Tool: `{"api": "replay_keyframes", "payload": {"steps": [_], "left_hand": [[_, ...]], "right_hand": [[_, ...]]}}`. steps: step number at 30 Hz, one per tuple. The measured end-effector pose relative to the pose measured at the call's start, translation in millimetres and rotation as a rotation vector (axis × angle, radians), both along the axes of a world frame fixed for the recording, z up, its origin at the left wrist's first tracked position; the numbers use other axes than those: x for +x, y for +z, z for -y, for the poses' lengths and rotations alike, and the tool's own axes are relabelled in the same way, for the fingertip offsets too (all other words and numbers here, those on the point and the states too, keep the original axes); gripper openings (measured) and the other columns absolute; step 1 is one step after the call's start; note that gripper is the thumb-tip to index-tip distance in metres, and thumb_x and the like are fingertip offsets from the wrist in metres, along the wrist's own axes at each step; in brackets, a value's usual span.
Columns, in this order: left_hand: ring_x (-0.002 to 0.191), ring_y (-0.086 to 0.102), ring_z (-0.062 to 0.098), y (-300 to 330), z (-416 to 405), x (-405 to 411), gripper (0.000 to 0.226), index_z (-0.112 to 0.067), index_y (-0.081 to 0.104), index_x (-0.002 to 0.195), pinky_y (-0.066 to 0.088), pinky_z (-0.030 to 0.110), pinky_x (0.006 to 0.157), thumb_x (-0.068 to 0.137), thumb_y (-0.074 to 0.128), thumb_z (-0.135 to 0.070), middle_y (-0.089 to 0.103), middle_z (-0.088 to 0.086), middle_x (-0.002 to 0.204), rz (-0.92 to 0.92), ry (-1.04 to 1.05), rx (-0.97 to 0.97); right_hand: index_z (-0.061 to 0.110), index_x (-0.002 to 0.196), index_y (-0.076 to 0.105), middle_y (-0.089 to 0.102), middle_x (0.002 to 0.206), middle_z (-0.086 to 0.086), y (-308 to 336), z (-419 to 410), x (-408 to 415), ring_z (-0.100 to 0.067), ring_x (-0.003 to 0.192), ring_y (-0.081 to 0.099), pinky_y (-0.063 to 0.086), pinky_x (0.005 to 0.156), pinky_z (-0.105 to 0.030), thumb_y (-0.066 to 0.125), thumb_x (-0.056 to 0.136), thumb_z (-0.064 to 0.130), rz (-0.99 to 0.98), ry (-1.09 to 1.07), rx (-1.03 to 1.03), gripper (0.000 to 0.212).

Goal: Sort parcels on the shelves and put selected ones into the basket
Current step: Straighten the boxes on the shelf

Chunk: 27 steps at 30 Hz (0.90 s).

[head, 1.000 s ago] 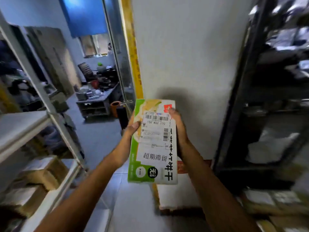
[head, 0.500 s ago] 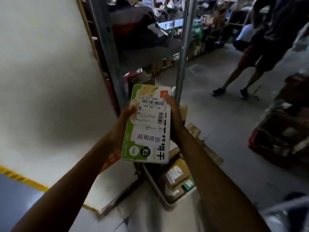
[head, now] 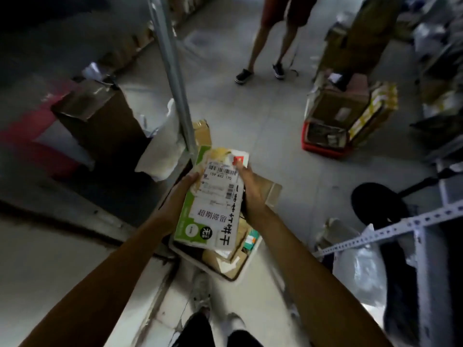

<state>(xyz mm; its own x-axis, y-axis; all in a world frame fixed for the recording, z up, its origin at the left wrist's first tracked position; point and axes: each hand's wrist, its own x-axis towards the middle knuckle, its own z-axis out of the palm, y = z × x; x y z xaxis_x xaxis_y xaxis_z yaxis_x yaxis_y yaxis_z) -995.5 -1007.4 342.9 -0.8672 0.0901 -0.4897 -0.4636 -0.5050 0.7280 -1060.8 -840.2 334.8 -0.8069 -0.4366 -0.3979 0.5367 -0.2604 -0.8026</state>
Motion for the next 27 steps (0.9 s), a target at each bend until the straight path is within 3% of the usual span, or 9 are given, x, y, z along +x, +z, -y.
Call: {"api": "replay_keyframes", "payload": {"steps": [2, 6, 11, 15, 17, 19, 21, 24, 27], "left_hand": [[0.094, 0.072, 0.037, -17.5, 1.9, -17.9, 0.056, -0.007, 0.06, 0.126, 0.061, 0.043, 0.07, 0.087, 0.06, -0.047, 0.069, 0.024, 0.113, 0.046, -0.079, -0.026], [0.091, 0.072, 0.036, -58.6, 2.5, -49.7, 0.095, 0.0, 0.047, 0.135, 0.061, 0.042, 0.071, 0.068, 0.081, -0.06, 0.066, 0.026, 0.112, 0.061, -0.249, -0.146], [0.105, 0.065, 0.044, -130.1, -10.5, -73.0, 0.063, 0.006, 0.038, 0.142, 0.057, 0.051, 0.087, 0.098, 0.042, -0.039, 0.053, 0.04, 0.127, 0.13, -0.371, -0.176], [0.123, 0.052, 0.057, -174.9, -24.9, -99.9, 0.066, -0.006, 0.038, 0.148, 0.042, 0.07, 0.102, 0.095, 0.055, -0.041, 0.05, 0.038, 0.137, 0.217, -0.407, -0.177], [0.121, 0.063, 0.036, -192.8, -28.2, -114.5, 0.059, -0.017, 0.043, 0.147, 0.053, 0.051, 0.1, 0.094, 0.055, -0.039, 0.065, 0.014, 0.132, 0.247, -0.404, -0.258], [0.108, 0.066, -0.005, -217.3, -26.8, -130.1, 0.055, -0.028, 0.042, 0.147, 0.053, 0.014, 0.086, 0.095, 0.059, -0.029, 0.07, -0.026, 0.114, 0.213, -0.406, -0.36], [0.1, 0.062, -0.018, -242.4, -22.1, -146.2, 0.057, -0.028, 0.041, 0.149, 0.048, 0.004, 0.078, 0.096, 0.063, -0.021, 0.067, -0.039, 0.105, 0.177, -0.413, -0.469], [0.113, 0.064, -0.002, -275.7, -11.1, -171.6, 0.063, -0.039, 0.043, 0.143, 0.052, 0.019, 0.092, 0.087, 0.068, -0.022, 0.069, -0.023, 0.118, 0.136, -0.413, -0.571], [0.121, 0.062, 0.011, -315.1, -4.3, -199.4, 0.062, -0.021, 0.046, 0.147, 0.05, 0.031, 0.102, 0.092, 0.064, 0.002, 0.062, 0.004, 0.137, 0.122, -0.321, -0.647]], "right_hand": [[0.015, 0.147, 0.046, 0.063, 0.136, -0.02, -24.6, -1.9, -2.9, -0.04, 0.124, 0.061, 0.044, 0.108, -0.062, 0.07, 0.084, 0.065, 0.047, -0.039, 0.056, 0.085], [0.027, 0.144, 0.052, 0.063, 0.139, -0.009, -72.4, -5.5, 1.6, -0.031, 0.128, 0.06, 0.043, 0.111, -0.058, 0.068, 0.087, 0.06, 0.107, -0.122, 0.145, 0.068], [0.018, 0.138, 0.054, 0.07, 0.125, -0.014, -128.5, -18.6, 9.8, -0.036, 0.112, 0.069, 0.052, 0.1, -0.059, 0.072, 0.087, 0.038, 0.241, -0.156, 0.207, 0.058], [0.018, 0.143, 0.046, 0.069, 0.129, -0.012, -180.1, -31.7, -4.9, -0.033, 0.116, 0.068, 0.055, 0.097, -0.054, 0.071, 0.091, 0.028, 0.301, -0.144, 0.243, 0.059], [0.016, 0.142, 0.046, 0.069, 0.128, -0.013, -203.8, -36.7, -23.7, -0.035, 0.116, 0.067, 0.056, 0.095, -0.053, 0.068, 0.096, 0.023, 0.307, -0.15, 0.274, 0.052], [0.016, 0.142, 0.048, 0.07, 0.127, -0.011, -229.5, -38.4, -53.2, -0.031, 0.115, 0.068, 0.056, 0.096, -0.053, 0.065, 0.098, 0.022, 0.302, -0.163, 0.323, 0.048], [0.018, 0.143, 0.048, 0.07, 0.127, -0.007, -259.4, -39.1, -89.8, -0.027, 0.116, 0.068, 0.055, 0.099, -0.053, 0.065, 0.097, 0.027, 0.278, -0.17, 0.382, 0.05], [0.018, 0.144, 0.047, 0.069, 0.126, -0.003, -304.5, -35.4, -148.8, -0.026, 0.118, 0.066, 0.056, 0.098, -0.046, 0.063, 0.097, 0.035, 0.212, -0.163, 0.437, 0.052], [0.02, 0.145, 0.047, 0.065, 0.13, -0.002, -347.3, -29.1, -192.1, -0.023, 0.118, 0.064, 0.055, 0.095, -0.038, 0.053, 0.105, 0.026, 0.182, -0.112, 0.494, 0.041]]}}
